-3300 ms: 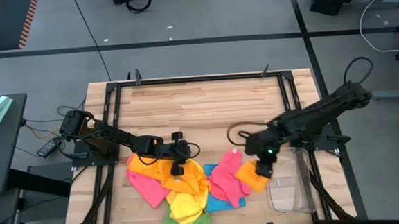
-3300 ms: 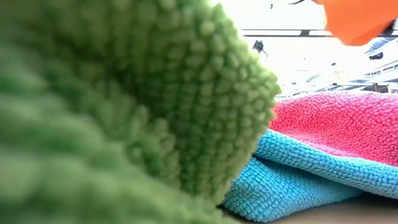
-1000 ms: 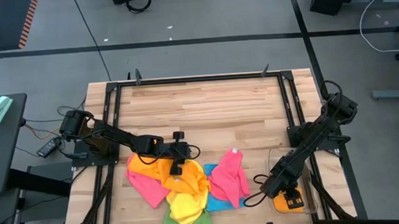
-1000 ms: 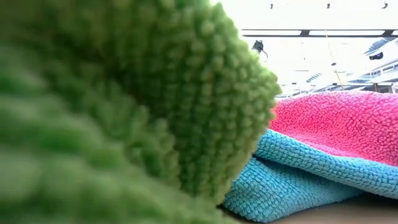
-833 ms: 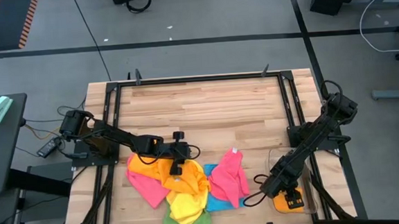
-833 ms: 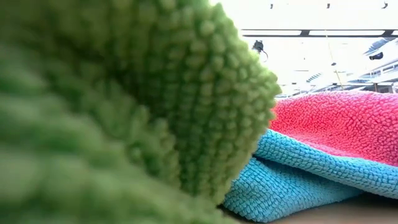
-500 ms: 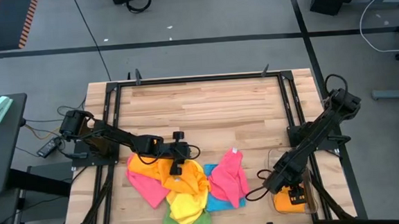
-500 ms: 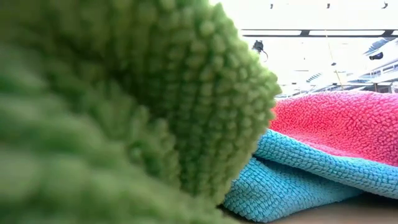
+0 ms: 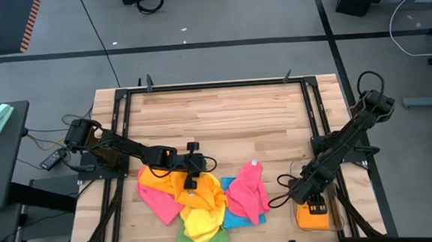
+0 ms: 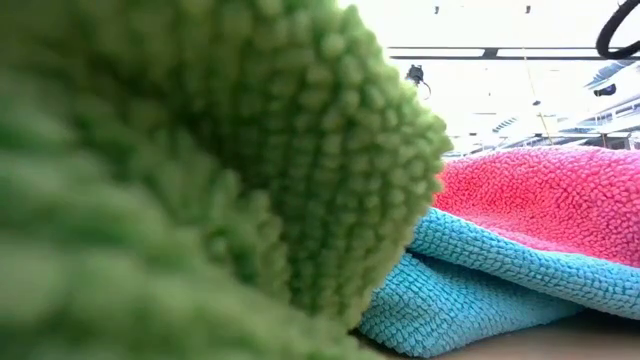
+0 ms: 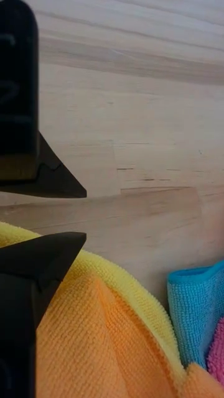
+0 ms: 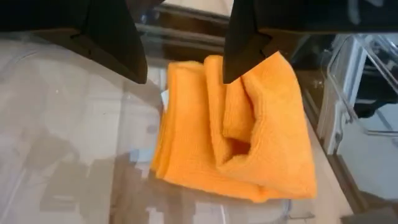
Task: Fold microfiber towels
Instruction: Put the folded orange towel into the transparent bin
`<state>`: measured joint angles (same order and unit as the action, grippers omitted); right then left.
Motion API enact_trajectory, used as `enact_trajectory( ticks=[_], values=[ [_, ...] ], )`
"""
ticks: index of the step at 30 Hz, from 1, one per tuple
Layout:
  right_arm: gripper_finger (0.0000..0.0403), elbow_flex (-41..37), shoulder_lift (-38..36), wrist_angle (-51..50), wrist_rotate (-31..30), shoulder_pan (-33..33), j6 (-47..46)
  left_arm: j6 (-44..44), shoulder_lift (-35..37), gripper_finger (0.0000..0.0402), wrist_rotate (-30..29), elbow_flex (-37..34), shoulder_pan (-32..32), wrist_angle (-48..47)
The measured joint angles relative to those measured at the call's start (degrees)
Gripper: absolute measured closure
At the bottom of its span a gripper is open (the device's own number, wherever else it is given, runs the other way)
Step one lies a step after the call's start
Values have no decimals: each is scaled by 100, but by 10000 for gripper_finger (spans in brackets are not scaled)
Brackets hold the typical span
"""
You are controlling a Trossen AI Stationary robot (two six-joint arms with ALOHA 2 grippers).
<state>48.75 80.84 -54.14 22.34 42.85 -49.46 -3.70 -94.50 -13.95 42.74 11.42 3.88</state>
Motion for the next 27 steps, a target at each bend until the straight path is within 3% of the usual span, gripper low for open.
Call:
enact_trajectory(
  ticks=[5,9,14,23,27],
  values=[
    [186,43,4,150,481,-88,-439,0,0,294,-1,0,0,-2],
    [186,48,5,897,466,-66,-691,0,0,294,1,0,1,-4],
    [197,49,158,1015,299,-30,-631,4,0,294,1,0,0,-104],
    [243,31,709,1217,493,9,66,13,0,294,1,0,2,-164],
    [291,31,730,1244,521,8,109,31,0,294,1,0,2,-164]
  ],
)
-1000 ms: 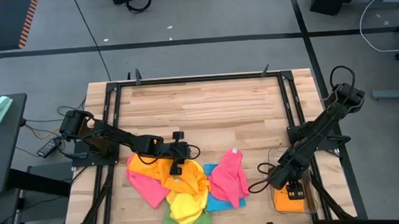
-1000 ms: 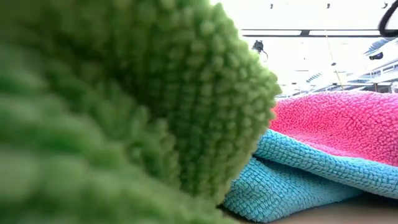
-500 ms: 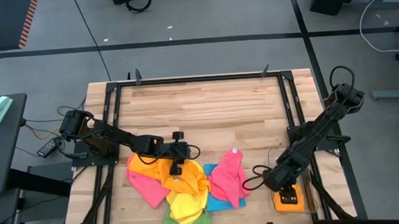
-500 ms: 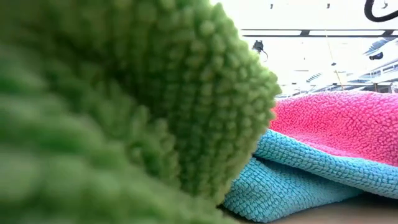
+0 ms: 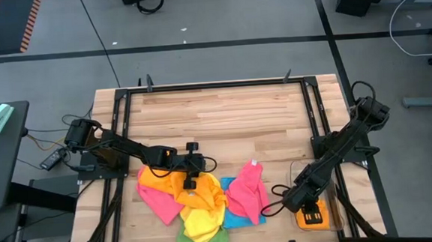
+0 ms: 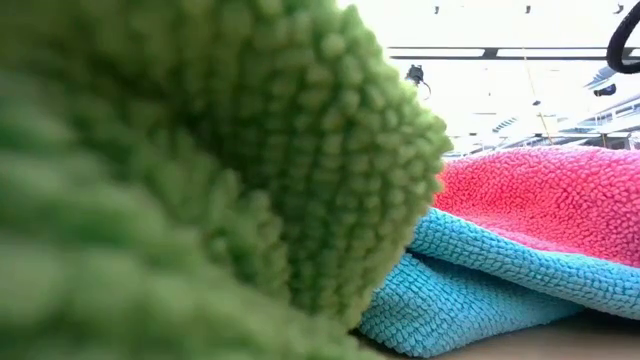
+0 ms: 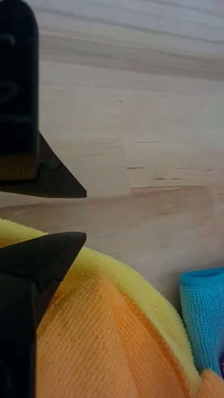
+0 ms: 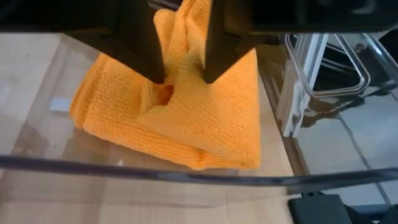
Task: Fold microfiber towels
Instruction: Put the folded orange towel into the transparent bin
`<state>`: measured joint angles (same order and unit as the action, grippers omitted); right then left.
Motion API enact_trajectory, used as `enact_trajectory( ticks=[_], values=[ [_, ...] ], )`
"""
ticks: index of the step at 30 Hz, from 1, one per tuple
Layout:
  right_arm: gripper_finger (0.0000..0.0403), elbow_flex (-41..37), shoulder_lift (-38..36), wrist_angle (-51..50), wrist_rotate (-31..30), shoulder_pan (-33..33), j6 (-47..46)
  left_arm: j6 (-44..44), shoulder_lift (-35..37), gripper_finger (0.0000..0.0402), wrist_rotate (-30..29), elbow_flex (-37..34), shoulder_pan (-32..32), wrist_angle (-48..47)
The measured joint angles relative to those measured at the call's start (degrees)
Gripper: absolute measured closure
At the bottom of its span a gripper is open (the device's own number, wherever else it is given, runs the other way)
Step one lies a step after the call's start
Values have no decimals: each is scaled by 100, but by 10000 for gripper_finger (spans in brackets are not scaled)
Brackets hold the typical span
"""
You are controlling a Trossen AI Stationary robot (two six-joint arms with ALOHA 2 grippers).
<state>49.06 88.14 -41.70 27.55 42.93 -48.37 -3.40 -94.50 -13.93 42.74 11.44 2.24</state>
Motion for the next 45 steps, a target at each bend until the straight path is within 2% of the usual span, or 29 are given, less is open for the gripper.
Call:
enact_trajectory(
  ticks=[4,6,11,14,27,35,45],
  values=[
    [365,0,0,232,367,0,37,2,0,294,0,0,0,0],
    [390,0,0,376,531,0,39,18,0,294,0,0,-1,-11],
    [395,233,-28,104,1250,-48,-30,20,0,294,-1,0,-1,-14],
    [396,492,-147,-364,1285,-54,-9,22,0,294,0,0,0,-11],
    [398,984,-297,-194,1857,88,-1105,25,0,294,0,0,0,-13],
    [399,869,-262,-425,1377,132,-211,133,0,294,0,0,4,-42],
    [399,400,-249,-528,623,-311,813,136,0,294,0,0,3,-39]
  ],
)
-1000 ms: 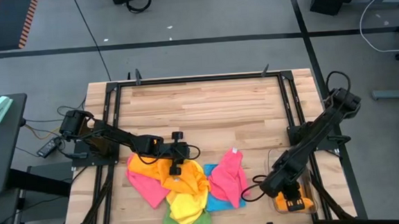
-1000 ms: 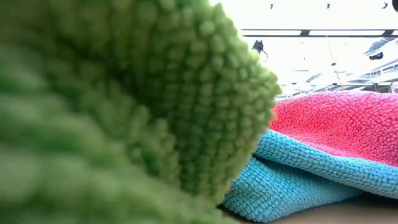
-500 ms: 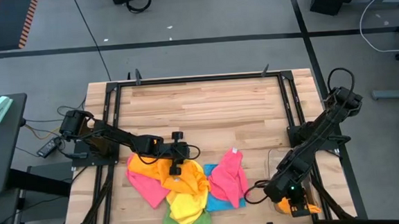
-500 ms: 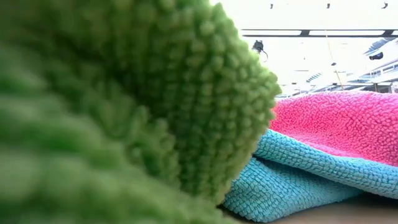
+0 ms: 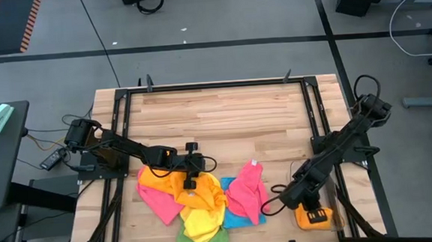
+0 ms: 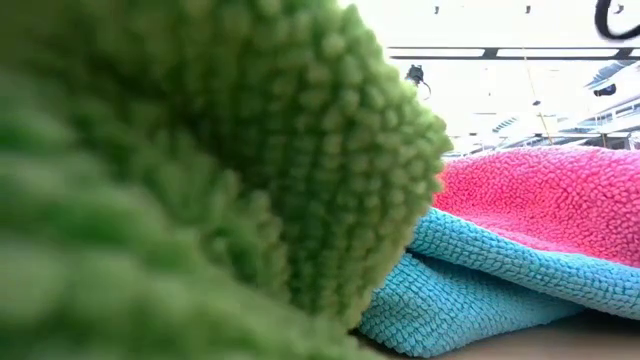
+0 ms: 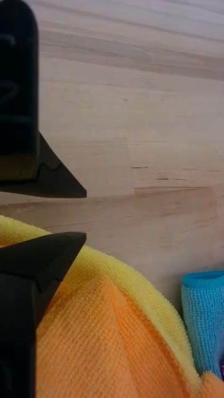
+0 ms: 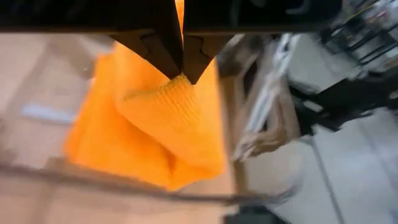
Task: Fold microfiber towels
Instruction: Put the folded orange towel into the transparent bin
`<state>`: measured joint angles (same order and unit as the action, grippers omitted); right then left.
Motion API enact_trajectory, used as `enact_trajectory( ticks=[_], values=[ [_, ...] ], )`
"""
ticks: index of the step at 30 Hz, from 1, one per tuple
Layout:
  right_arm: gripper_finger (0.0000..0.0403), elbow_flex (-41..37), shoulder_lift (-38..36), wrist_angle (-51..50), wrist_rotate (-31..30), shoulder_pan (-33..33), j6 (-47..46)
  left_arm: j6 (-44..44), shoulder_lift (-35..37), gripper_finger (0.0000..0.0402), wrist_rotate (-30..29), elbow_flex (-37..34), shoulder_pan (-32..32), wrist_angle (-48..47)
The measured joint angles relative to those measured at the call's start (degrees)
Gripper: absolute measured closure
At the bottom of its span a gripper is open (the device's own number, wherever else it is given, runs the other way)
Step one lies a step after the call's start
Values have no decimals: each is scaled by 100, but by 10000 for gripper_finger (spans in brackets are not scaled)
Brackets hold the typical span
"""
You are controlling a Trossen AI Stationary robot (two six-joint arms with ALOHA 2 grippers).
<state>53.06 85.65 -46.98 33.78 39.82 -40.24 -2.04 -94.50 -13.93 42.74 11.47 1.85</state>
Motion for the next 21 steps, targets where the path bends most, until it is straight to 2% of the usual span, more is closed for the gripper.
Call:
enact_trajectory(
  ticks=[11,17,21],
  values=[
    [393,-794,0,657,-267,-108,296,-2,0,294,0,0,1,-20],
    [370,-813,1,671,-819,-109,36,-2,0,294,0,0,2,-20],
    [340,-813,0,792,-890,-110,-235,-2,0,294,0,0,0,-35]
  ],
)
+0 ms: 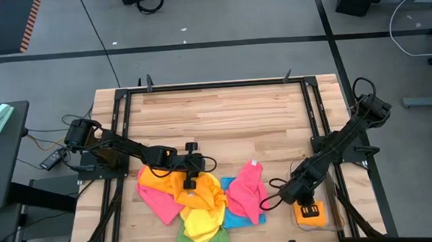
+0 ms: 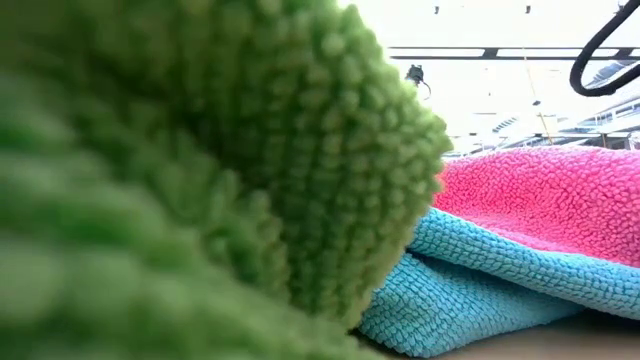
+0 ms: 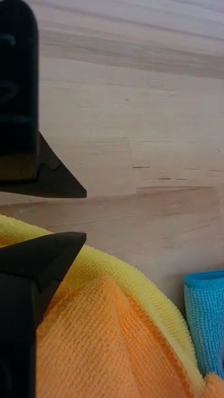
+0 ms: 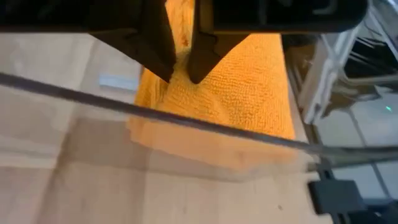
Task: Fold microfiber towels
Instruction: Put the folded orange towel into the transparent bin
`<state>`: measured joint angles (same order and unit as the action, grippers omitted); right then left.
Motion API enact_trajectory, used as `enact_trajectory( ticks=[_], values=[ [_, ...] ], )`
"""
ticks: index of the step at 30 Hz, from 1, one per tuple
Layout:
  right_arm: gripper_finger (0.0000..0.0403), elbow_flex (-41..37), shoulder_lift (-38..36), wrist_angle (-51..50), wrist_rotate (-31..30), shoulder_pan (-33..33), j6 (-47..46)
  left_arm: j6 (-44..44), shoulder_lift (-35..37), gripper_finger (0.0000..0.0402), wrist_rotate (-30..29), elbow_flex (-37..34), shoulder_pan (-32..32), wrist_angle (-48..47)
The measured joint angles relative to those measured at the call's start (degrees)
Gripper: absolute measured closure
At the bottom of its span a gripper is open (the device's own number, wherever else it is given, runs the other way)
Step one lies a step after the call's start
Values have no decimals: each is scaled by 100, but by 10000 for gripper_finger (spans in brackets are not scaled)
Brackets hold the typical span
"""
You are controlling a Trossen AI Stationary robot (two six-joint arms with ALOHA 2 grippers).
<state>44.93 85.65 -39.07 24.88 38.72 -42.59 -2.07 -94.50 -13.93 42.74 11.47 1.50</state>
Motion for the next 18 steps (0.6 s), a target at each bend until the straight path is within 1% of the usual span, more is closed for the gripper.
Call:
enact_trajectory(
  ticks=[3,7,10,14,18],
  values=[
    [312,0,0,120,-2,2,-198,0,0,294,0,0,0,0],
    [275,0,2,121,30,2,-229,14,0,294,0,0,1,-2],
    [255,24,2,-198,155,0,-201,21,0,294,0,0,1,-3],
    [245,178,2,-702,205,0,-90,24,0,294,0,0,1,-2],
    [248,453,2,-1268,260,2,-71,34,0,294,0,0,0,-2]
  ],
)
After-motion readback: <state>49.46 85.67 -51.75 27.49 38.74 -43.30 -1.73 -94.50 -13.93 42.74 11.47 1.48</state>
